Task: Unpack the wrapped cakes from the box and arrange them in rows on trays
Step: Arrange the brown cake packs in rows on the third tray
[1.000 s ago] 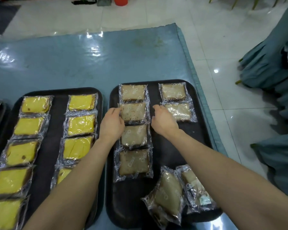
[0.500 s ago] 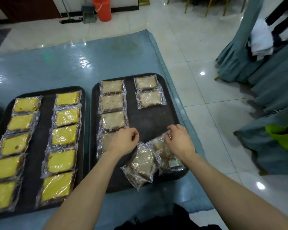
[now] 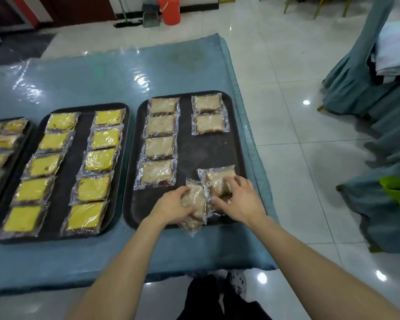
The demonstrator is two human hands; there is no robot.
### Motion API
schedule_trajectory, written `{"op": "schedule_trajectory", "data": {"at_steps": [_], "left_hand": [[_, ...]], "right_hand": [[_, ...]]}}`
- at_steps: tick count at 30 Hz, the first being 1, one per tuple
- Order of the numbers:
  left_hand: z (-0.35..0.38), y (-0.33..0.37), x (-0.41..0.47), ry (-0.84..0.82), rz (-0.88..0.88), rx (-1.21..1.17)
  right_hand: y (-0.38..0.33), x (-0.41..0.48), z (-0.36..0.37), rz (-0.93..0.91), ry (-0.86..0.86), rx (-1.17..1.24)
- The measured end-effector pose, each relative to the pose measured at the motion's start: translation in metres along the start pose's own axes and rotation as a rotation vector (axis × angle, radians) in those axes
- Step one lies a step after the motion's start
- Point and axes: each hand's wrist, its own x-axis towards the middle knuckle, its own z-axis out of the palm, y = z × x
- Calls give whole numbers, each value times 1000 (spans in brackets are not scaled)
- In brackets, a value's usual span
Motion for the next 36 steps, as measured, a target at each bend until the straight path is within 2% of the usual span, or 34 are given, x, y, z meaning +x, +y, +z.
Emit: {"op": "schedule_trajectory", "data": {"at_steps": [5, 8, 13, 16, 18, 21, 23, 26, 29, 32, 36], "left_hand": [[21, 12, -5, -34, 49, -240], [19, 5, 0, 2, -36, -396], [0, -17, 0, 34, -183, -845], [-11, -27, -1, -78, -266, -945], [-11, -23, -1, -223, -244, -896], [-4, -14, 1, -226, -151, -835], [-6, -20, 1, -211, -151, -895], [-20, -48, -3, -257, -179, -964], [-37, -79, -8, -247, -221, -865], [-54, -93, -12, -124, -224, -577], [-57, -110, -9, 187, -152, -198]], "right_hand": [[-2, -2, -1, 46, -73, -30], [-3, 0, -3, 60, -83, -33], [-16, 0, -7, 52, -74, -93], [-25, 8, -2, 11, 34, -144], [-28, 14, 3, -81, 117, -155], [-27, 18, 8, -273, -1, -203], [-28, 18, 8, -250, -69, -185], [-31, 17, 9, -194, -52, -190], [-34, 19, 15, -165, -60, -226], [-41, 20, 23, -193, -8, -252], [-70, 11, 33, -274, -43, -214]]}}
